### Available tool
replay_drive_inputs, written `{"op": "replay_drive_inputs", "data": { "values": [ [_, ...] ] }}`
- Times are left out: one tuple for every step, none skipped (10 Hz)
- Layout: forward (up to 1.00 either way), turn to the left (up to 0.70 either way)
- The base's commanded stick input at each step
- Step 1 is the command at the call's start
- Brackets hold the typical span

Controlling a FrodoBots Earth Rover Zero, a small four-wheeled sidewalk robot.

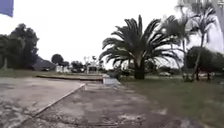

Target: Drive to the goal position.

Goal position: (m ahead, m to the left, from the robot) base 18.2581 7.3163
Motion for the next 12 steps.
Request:
{"op": "replay_drive_inputs", "data": {
  "values": [
    [0.70, 0.00],
    [0.70, 0.00],
    [0.70, 0.00],
    [0.70, 0.00],
    [0.70, 0.00],
    [0.70, 0.00],
    [0.70, 0.00],
    [0.70, 0.00],
    [0.70, 0.00],
    [0.70, 0.00],
    [0.70, 0.00],
    [0.70, 0.00]
  ]
}}
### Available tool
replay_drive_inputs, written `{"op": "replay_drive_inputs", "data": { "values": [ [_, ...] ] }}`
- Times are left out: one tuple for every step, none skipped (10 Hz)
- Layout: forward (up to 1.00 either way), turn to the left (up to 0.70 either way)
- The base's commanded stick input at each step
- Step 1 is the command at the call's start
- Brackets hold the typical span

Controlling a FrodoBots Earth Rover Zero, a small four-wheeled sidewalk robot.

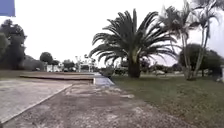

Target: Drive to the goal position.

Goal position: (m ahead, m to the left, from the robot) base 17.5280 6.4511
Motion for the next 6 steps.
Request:
{"op": "replay_drive_inputs", "data": {
  "values": [
    [0.70, 0.00],
    [0.70, 0.00],
    [0.70, 0.00],
    [0.61, 0.00],
    [0.50, 0.00],
    [0.50, 0.00]
  ]
}}
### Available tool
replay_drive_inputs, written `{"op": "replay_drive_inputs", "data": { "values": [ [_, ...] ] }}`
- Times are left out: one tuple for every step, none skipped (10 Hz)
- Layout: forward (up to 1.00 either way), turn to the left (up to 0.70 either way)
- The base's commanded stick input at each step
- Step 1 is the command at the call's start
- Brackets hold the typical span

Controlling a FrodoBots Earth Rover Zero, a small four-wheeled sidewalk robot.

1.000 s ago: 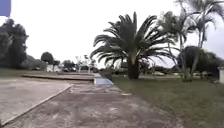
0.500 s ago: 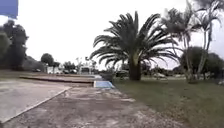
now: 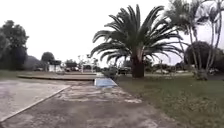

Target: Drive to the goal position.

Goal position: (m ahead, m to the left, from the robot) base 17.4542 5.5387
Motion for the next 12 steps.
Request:
{"op": "replay_drive_inputs", "data": {
  "values": [
    [0.50, 0.00],
    [0.50, 0.00],
    [0.50, 0.00],
    [0.50, 0.00],
    [0.50, 0.00],
    [0.50, 0.00],
    [0.50, 0.00],
    [0.50, 0.00],
    [0.50, 0.00],
    [0.50, 0.00],
    [0.50, 0.00],
    [0.50, 0.00]
  ]
}}
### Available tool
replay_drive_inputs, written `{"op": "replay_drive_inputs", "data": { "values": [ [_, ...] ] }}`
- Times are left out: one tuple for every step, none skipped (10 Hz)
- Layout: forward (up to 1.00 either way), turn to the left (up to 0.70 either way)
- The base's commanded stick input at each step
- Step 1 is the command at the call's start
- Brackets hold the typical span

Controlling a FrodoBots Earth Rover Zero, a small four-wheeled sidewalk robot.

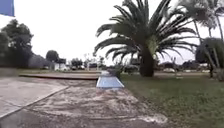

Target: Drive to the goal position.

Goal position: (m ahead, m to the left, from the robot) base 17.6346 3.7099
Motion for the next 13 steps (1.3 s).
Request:
{"op": "replay_drive_inputs", "data": {
  "values": [
    [0.50, 0.00],
    [0.50, 0.00],
    [0.50, 0.00],
    [0.50, 0.00],
    [0.50, 0.00],
    [0.50, 0.00],
    [0.50, 0.00],
    [0.50, 0.00],
    [0.50, 0.00],
    [0.50, 0.00],
    [0.50, 0.00],
    [0.50, 0.00],
    [0.50, 0.00]
  ]
}}
